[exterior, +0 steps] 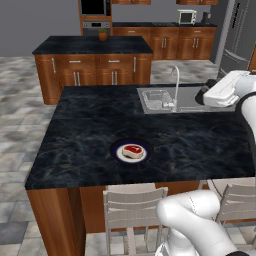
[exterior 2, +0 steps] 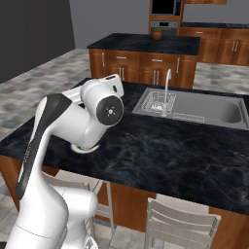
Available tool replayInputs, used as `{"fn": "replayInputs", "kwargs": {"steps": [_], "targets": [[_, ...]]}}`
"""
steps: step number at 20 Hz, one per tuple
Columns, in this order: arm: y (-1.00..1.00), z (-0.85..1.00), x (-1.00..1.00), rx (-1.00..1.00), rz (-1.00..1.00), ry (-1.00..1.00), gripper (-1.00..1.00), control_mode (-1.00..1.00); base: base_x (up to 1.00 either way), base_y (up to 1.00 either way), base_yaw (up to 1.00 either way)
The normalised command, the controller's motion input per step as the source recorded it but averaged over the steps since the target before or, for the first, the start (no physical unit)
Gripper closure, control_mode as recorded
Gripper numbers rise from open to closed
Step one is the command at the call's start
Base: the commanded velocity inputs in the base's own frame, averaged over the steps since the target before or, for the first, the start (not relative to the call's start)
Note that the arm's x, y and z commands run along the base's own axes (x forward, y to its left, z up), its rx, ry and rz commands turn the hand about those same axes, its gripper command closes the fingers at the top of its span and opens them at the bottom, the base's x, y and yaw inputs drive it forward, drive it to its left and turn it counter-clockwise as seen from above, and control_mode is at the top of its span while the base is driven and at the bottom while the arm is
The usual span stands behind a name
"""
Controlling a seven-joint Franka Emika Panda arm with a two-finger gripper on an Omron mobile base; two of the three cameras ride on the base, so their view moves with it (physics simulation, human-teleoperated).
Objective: Retrieve the shaker from the cabinet and place it next the steak on a plate on the dining table.
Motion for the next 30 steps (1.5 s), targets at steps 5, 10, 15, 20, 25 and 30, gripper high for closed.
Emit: {"fn": "replayInputs", "kwargs": {"steps": [5,10,15,20,25,30], "targets": [[-0.09,-0.39,0.0,-0.15,0.01,-0.01,1.0,-1.0,0.0,0.0,0.0],[-0.08,-0.42,0.0,-0.02,0.02,-0.01,1.0,-1.0,0.0,0.0,0.0],[-0.03,-0.29,0.0,0.0,0.08,0.01,1.0,-1.0,0.0,0.0,0.0],[0.01,-0.4,0.16,0.0,0.06,0.13,1.0,-1.0,0.0,0.0,0.0],[0.09,-0.32,0.24,0.0,0.02,0.15,1.0,-1.0,0.0,0.0,0.0],[0.09,-0.29,0.22,0.0,0.01,0.08,1.0,-1.0,0.0,0.0,0.0]]}}
